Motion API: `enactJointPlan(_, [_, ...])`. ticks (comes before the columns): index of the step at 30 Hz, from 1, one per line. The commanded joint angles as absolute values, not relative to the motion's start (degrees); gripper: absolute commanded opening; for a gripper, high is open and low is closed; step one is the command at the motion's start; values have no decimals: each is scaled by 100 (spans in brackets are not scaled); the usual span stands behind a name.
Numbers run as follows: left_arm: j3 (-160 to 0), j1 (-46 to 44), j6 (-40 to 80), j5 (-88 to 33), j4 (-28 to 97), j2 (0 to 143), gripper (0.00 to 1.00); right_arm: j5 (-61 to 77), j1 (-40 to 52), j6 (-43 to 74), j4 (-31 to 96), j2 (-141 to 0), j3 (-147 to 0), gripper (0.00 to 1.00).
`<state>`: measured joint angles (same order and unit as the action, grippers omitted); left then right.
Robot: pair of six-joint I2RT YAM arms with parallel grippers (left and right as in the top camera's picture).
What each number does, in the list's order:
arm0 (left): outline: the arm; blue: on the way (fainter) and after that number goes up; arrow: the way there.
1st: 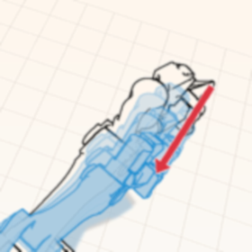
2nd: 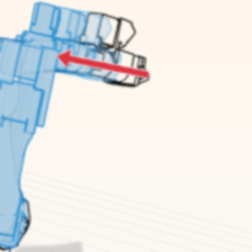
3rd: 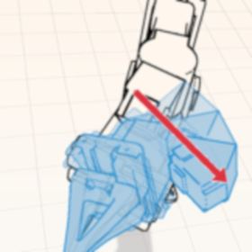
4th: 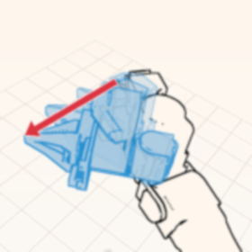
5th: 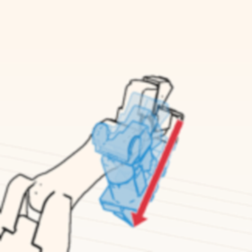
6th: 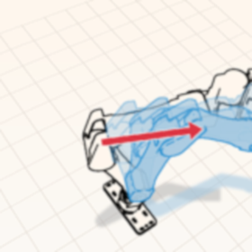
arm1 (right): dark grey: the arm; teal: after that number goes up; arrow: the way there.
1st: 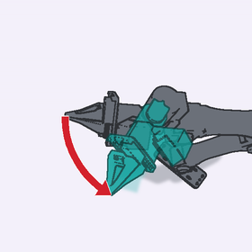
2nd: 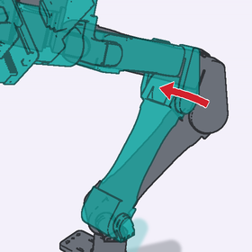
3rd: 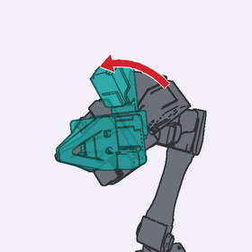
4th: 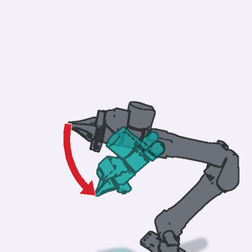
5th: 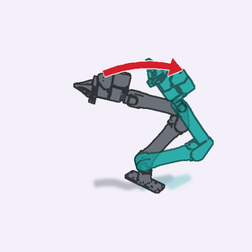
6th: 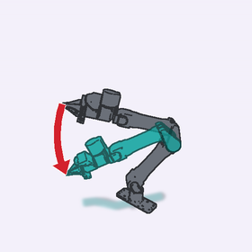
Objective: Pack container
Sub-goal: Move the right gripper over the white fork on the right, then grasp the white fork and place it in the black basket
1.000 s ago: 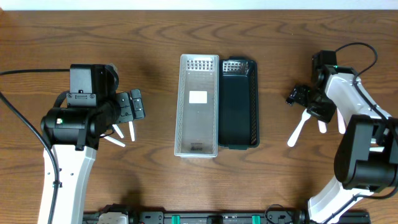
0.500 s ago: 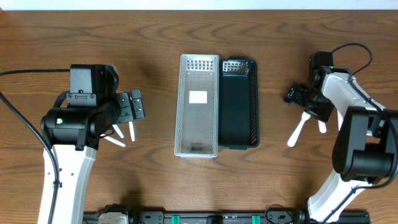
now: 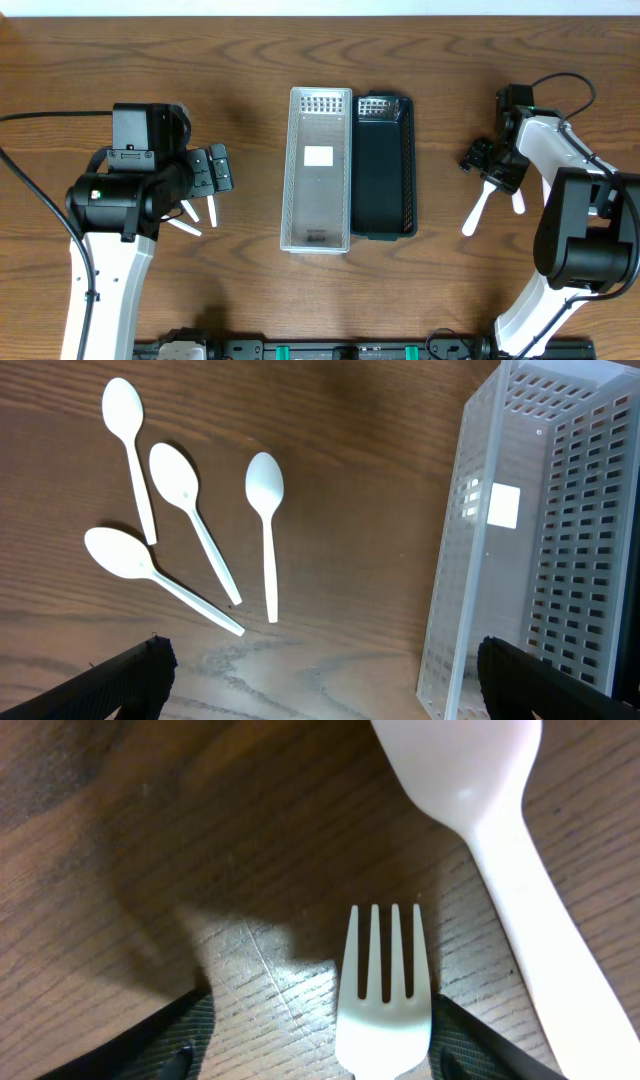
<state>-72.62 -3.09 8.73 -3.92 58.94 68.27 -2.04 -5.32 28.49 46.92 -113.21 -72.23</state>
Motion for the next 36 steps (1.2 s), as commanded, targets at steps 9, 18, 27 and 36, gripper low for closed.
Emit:
enactJointPlan(9, [-7373,-281,773,-388,5911,6849,98,-362,-539,2864,4788,-11544,-7183,36])
enactJointPlan(18, [-7373,-281,773,-388,5911,6849,98,-362,-539,2860,4797,-11542,-7183,29])
enactJointPlan(27, [-7373,-281,773,-388,5913,6849,98,-366,-521,2840,4895,-11192,-7249,1])
enactJointPlan(36, [-7373,-281,773,-388,5911,6849,98,-362,-27,2440,5199,-9445,-7824,1])
